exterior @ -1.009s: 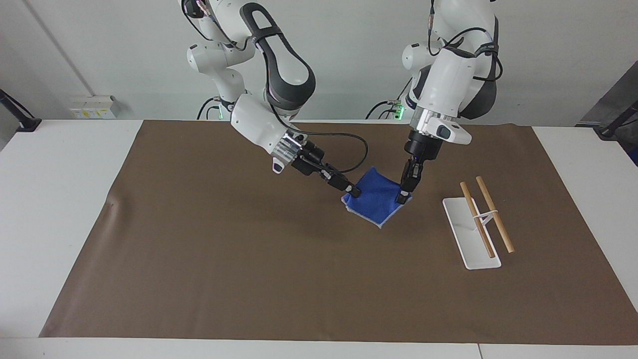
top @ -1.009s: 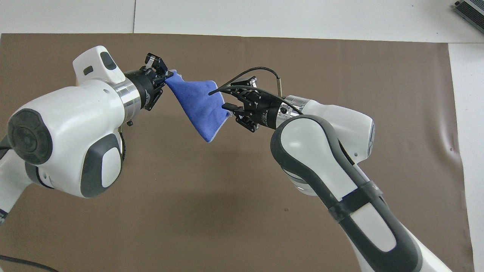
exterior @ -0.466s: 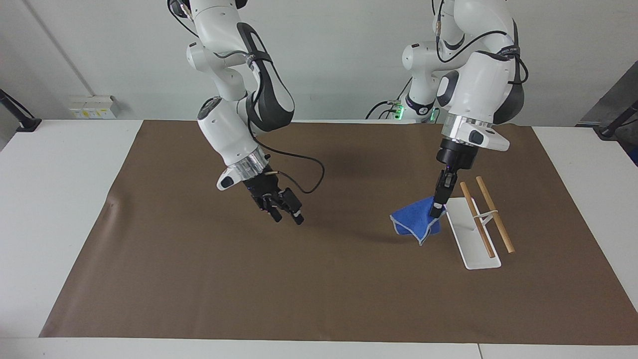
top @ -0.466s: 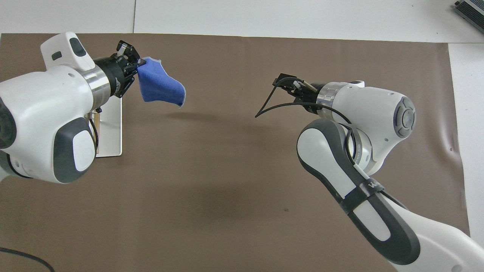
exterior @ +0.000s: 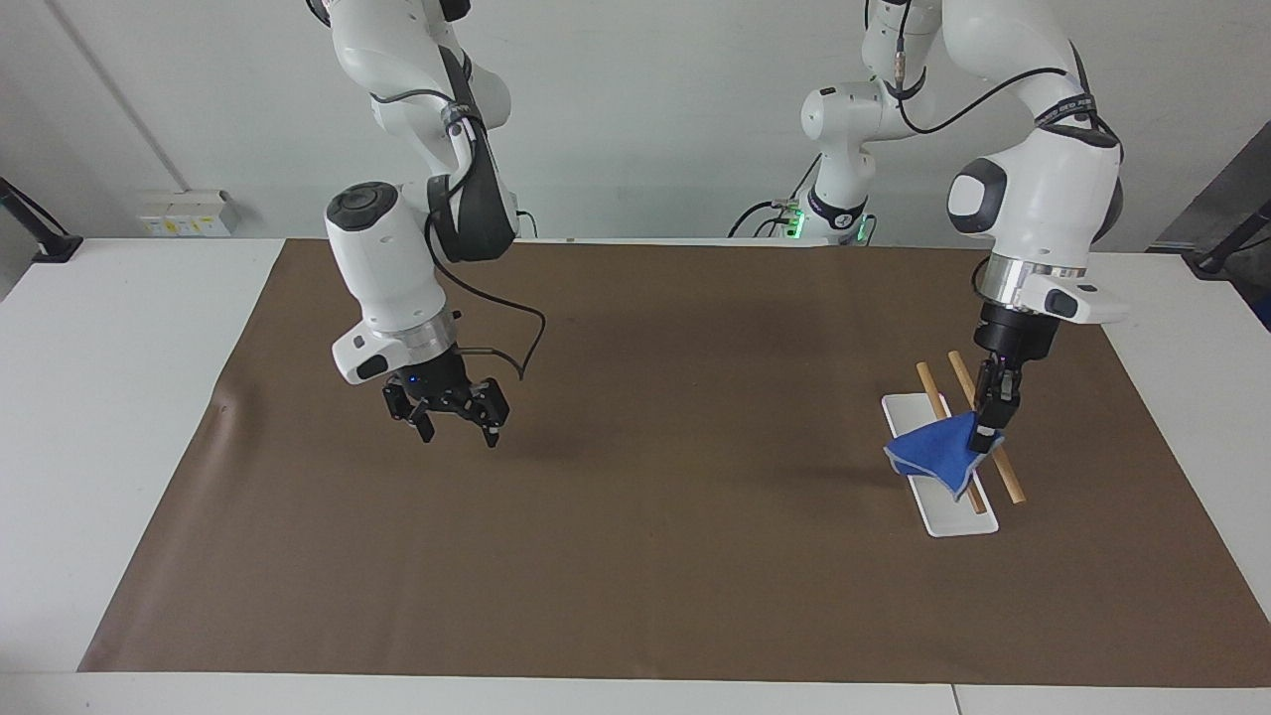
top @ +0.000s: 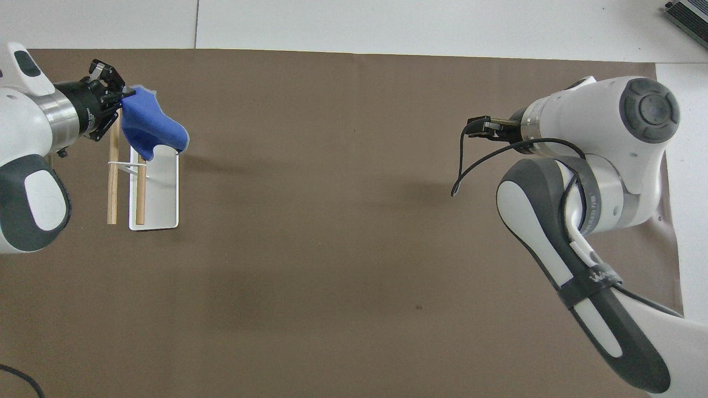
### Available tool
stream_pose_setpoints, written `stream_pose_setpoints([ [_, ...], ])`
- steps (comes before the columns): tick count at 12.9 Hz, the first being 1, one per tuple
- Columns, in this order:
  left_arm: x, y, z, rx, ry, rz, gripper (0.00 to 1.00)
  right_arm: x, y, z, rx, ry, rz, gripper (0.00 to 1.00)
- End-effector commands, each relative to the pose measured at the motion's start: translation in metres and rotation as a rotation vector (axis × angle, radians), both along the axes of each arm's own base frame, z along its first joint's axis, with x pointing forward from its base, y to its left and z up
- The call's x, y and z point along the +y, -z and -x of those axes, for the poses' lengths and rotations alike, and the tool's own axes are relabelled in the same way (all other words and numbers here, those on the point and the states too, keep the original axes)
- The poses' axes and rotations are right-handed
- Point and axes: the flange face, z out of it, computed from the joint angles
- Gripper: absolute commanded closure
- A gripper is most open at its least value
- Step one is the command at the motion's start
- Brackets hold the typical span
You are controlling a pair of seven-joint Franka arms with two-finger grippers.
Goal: Right arm passes towel to left arm to hang
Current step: 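Carry the towel over the rack with the left gripper while the right gripper withdraws, then lower the towel onto the wooden dowel with the left gripper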
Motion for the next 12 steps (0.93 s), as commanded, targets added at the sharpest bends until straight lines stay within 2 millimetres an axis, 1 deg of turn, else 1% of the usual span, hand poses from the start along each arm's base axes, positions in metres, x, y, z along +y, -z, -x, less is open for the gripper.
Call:
stream_pose_setpoints([
  [1,0.04,-0.002,0.004,0.012,-0.014,-0.039,1.0,-0.029,-0.054,0.011,0.043,0.008,0.032,0.0],
  [3,0.064,-0.003,0.005,0.008,-0.02,-0.064,1.0,-0.044,-0.086,0.03,0.062,0.028,0.035,0.0],
  [4,0.075,0.0,0.006,0.021,-0.023,-0.074,1.0,-0.052,-0.101,0.04,0.072,0.037,0.036,0.0],
  [5,0.089,0.002,0.009,0.035,-0.036,-0.079,1.0,-0.063,-0.113,0.049,0.081,0.044,0.041,0.0],
  [6,0.1,0.004,0.013,0.044,-0.031,-0.094,1.0,-0.074,-0.127,0.058,0.081,0.048,0.058,0.0],
  [7,0.113,0.008,0.018,0.052,-0.021,-0.115,1.0,-0.08,-0.138,0.067,0.087,0.04,0.067,0.0],
  [8,0.126,0.012,0.024,0.066,-0.021,-0.127,1.0,-0.089,-0.151,0.075,0.094,0.043,0.071,0.0],
  [9,0.134,0.017,0.031,0.082,-0.01,-0.139,1.0,-0.095,-0.158,0.079,0.112,0.041,0.087,0.0],
  [10,0.137,0.025,0.039,0.098,0.005,-0.147,1.0,-0.099,-0.163,0.082,0.13,0.04,0.111,0.0],
  [12,0.135,0.041,0.056,0.132,0.012,-0.142,1.0,-0.101,-0.163,0.091,0.15,0.044,0.11,0.0],
])
